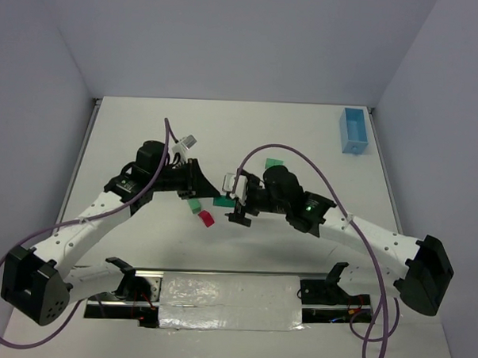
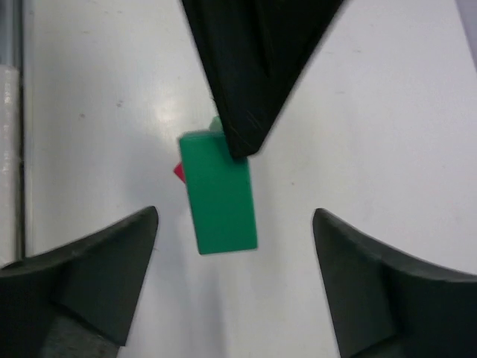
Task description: Build the wood block tower
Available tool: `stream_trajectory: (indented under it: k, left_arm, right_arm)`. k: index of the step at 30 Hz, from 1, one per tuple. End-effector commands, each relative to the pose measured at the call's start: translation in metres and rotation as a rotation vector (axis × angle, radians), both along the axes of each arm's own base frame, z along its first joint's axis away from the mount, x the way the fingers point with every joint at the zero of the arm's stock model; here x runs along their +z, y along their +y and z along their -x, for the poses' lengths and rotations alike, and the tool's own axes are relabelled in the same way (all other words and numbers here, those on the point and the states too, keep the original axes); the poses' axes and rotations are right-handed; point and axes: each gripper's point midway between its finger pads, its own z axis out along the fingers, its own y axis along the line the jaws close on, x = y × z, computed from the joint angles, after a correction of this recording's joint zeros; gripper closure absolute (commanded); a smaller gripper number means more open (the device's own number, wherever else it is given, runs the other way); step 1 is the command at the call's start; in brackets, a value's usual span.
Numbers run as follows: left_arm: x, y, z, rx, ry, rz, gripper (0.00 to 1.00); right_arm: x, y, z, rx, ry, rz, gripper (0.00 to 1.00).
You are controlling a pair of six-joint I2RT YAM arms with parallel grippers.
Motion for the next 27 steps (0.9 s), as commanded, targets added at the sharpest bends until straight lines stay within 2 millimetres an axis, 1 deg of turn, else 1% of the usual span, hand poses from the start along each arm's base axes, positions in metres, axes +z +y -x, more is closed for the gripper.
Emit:
stream_trajectory:
  k: [1,2,3,5,6,7,8,9,10,11,12,13,14,15,16,17,18,19,21,23,25,26,27]
  left_arm:
    - [0.022,0.003,-0.009,0.054,-0.097,0.025,1.0]
    - [0.021,0.006,-0.015,0.092,-0.104,0.011,1.0]
    - [0.02,0.009,-0.018,0.114,-0.104,0.002,1.0]
    - [0.02,0.011,-0.022,0.159,-0.099,0.003,1.0]
    - [0.023,0.013,-0.027,0.187,-0.115,0.013,1.0]
    - [0.026,0.014,-0.029,0.215,-0.111,0.026,1.0]
    - [0.026,0.016,-0.031,0.237,-0.106,0.03,1.0]
    - [0.027,0.018,-0.036,0.271,-0.108,0.031,1.0]
    - [0.031,0.018,-0.037,0.29,-0.106,0.055,1.0]
    - [0.034,0.019,-0.039,0.304,-0.107,0.068,1.0]
    - [0.037,0.018,-0.041,0.321,-0.096,0.087,1.0]
    - [0.04,0.017,-0.043,0.327,-0.1,0.102,1.0]
    - [0.041,0.017,-0.044,0.331,-0.095,0.113,1.0]
    - [0.043,0.016,-0.043,0.337,-0.078,0.13,1.0]
    - [0.048,0.015,-0.045,0.339,-0.086,0.152,1.0]
    - [0.049,0.014,-0.045,0.341,-0.081,0.164,1.0]
    - [0.051,0.014,-0.046,0.347,-0.075,0.176,1.0]
    - [0.053,0.013,-0.046,0.348,-0.077,0.183,1.0]
    - [0.055,0.013,-0.046,0.353,-0.074,0.185,1.0]
    - [0.056,0.015,-0.047,0.359,-0.07,0.181,1.0]
    - [0.058,0.015,-0.047,0.36,-0.076,0.178,1.0]
    - [0.057,0.015,-0.048,0.363,-0.073,0.173,1.0]
    - [0.058,0.015,-0.048,0.362,-0.074,0.171,1.0]
  right_arm:
    - [0.032,-0.011,-0.022,-0.104,-0.039,-0.11,0.0]
    - [0.036,-0.014,-0.02,-0.108,-0.016,-0.137,0.0]
    - [0.04,-0.018,-0.022,-0.128,-0.009,-0.16,0.0]
    - [0.054,-0.031,-0.032,-0.233,0.025,-0.243,0.0]
    - [0.063,-0.036,-0.04,-0.298,0.039,-0.29,0.0]
    - [0.066,-0.046,-0.052,-0.394,0.077,-0.329,0.0]
    - [0.075,-0.048,-0.059,-0.515,0.237,-0.447,0.0]
    - [0.076,-0.054,-0.068,-0.635,0.331,-0.515,0.0]
    - [0.078,-0.052,-0.067,-0.651,0.433,-0.55,0.0]
    - [0.084,-0.035,-0.056,-0.563,0.52,-0.553,0.0]
    - [0.09,-0.02,-0.036,-0.434,0.595,-0.544,0.0]
    - [0.097,-0.014,-0.032,-0.403,0.627,-0.561,0.0]
    - [0.103,-0.011,-0.032,-0.392,0.633,-0.607,0.0]
    - [0.103,-0.015,-0.041,-0.487,0.636,-0.651,0.0]
    - [0.1,-0.021,-0.051,-0.588,0.615,-0.658,0.0]
    - [0.108,-0.013,-0.048,-0.631,0.588,-0.645,0.0]
    - [0.09,-0.018,-0.051,-0.713,0.576,-0.571,0.0]
    - [0.09,-0.018,-0.053,-0.741,0.574,-0.568,0.0]
    - [0.088,-0.009,-0.05,-0.73,0.612,-0.582,0.0]
    - [0.084,-0.011,-0.053,-0.77,0.62,-0.595,0.02]
    - [0.082,-0.006,-0.052,-0.759,0.629,-0.587,0.03]
    - [0.083,-0.003,-0.052,-0.746,0.634,-0.59,0.06]
    - [0.081,0.0,-0.051,-0.746,0.638,-0.579,0.07]
